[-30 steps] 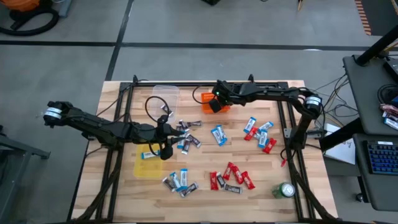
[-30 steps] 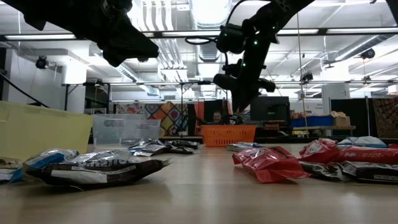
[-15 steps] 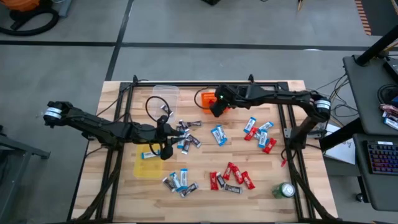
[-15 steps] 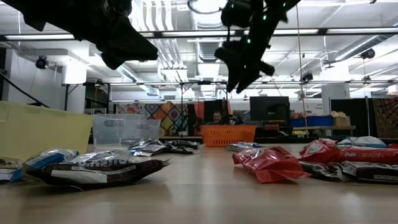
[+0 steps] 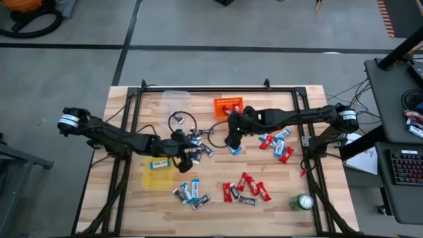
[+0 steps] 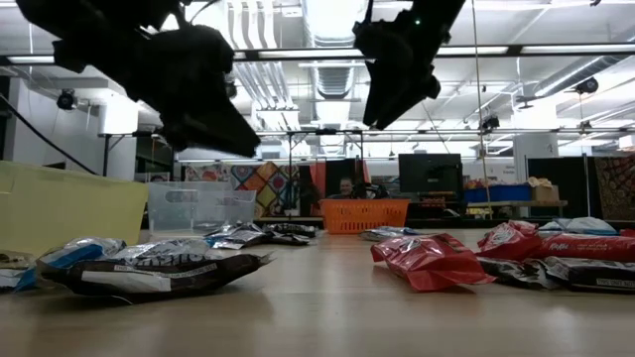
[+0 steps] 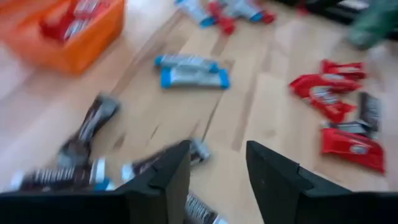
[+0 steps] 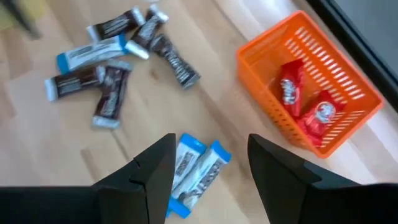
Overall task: Sort candy
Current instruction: Put the middle left white candy into the yellow bin
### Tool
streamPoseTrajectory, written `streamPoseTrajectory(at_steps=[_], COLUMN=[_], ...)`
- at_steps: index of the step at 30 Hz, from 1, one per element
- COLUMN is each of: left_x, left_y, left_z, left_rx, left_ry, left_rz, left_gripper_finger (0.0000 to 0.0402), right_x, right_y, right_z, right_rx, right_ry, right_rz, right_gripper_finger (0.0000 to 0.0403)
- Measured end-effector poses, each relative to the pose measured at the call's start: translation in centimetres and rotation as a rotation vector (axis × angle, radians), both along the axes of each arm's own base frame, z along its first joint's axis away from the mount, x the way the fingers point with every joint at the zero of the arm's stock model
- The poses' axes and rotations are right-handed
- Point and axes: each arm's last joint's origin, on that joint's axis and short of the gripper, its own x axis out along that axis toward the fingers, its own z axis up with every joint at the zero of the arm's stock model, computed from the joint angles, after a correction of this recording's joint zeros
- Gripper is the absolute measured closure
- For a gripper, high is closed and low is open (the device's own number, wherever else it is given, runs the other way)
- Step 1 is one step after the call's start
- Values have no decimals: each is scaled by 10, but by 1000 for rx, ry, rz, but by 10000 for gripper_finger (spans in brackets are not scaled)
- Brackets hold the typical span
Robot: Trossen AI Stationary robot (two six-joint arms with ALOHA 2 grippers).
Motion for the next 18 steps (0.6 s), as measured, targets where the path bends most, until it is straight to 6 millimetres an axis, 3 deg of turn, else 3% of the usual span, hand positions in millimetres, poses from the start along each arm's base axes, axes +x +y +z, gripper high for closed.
streamPoseTrajectory(at_steps=[5, 11, 18], left_x=[14, 30, 47], left_y=[-1, -2, 4], left_z=[-6, -14, -27], left_rx=[-77, -32, -9], left_ry=[139, 360, 499], left_rz=[138, 255, 320], left_gripper_finger=[247, 247, 247], right_x=[0, 0, 0], right_y=[12, 18, 18], right_z=[0, 0, -1], right_rx=[0, -8, -8], right_ry=[5, 5, 8], right_rz=[33, 47, 49], right_gripper_finger=[204, 204, 204])
